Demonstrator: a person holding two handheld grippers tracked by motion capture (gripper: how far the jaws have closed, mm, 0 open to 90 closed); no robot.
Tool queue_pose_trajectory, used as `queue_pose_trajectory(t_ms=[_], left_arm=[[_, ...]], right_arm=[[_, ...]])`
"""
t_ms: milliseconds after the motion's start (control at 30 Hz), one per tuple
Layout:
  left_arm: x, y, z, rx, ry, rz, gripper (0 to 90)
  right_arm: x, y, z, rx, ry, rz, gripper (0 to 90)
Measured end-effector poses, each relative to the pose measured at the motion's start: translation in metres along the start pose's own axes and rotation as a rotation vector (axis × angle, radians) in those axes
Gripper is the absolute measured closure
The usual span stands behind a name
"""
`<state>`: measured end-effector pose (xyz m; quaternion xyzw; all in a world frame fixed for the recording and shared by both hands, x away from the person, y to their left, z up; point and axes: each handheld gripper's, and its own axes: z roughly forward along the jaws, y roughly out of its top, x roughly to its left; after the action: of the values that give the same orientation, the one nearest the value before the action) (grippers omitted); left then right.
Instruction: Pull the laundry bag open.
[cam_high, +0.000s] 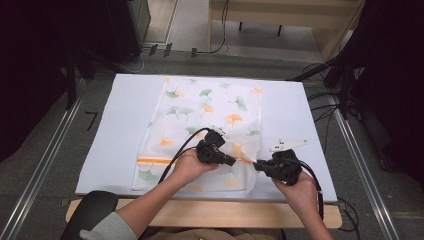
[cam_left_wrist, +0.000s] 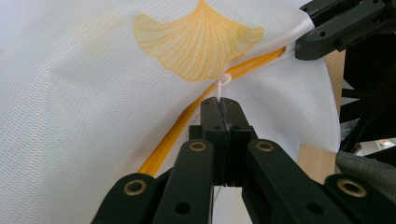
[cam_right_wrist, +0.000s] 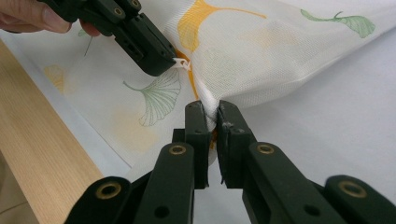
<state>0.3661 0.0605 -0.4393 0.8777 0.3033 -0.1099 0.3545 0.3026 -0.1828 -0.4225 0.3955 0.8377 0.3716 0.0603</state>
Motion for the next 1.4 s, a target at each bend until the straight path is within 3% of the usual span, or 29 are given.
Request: queue_pose_trajectory(t_ms=[167,533,700,1000,1400], left_arm=[[0.002,-0.001,-0.001,0.022,0.033,0.009,90.0],[0.01,-0.009,-0.011,0.054,0.064,-0.021,90.0],[0.012,-0.014,-0.015,0.066,0.1,-0.025,90.0],[0.017,-0.017,-0.016,0.065,0.081,-0.053,90.0],[0.015,-0.017,-0.015,0.072,0.106,-0.051,90.0]], right_arm=[[0.0,0.0,0.0,0.003,-0.001,0.001,85.8],[-0.004,-0.001,-0.002,0.007,-0.001,0.004,85.7],[-0.004,-0.001,-0.003,0.009,0.002,0.001,85.6],[-0.006,0.0,-0.004,0.01,0.001,-0.003,85.7],[-0.007,-0.001,-0.002,0.018,0.009,0.007,85.5]])
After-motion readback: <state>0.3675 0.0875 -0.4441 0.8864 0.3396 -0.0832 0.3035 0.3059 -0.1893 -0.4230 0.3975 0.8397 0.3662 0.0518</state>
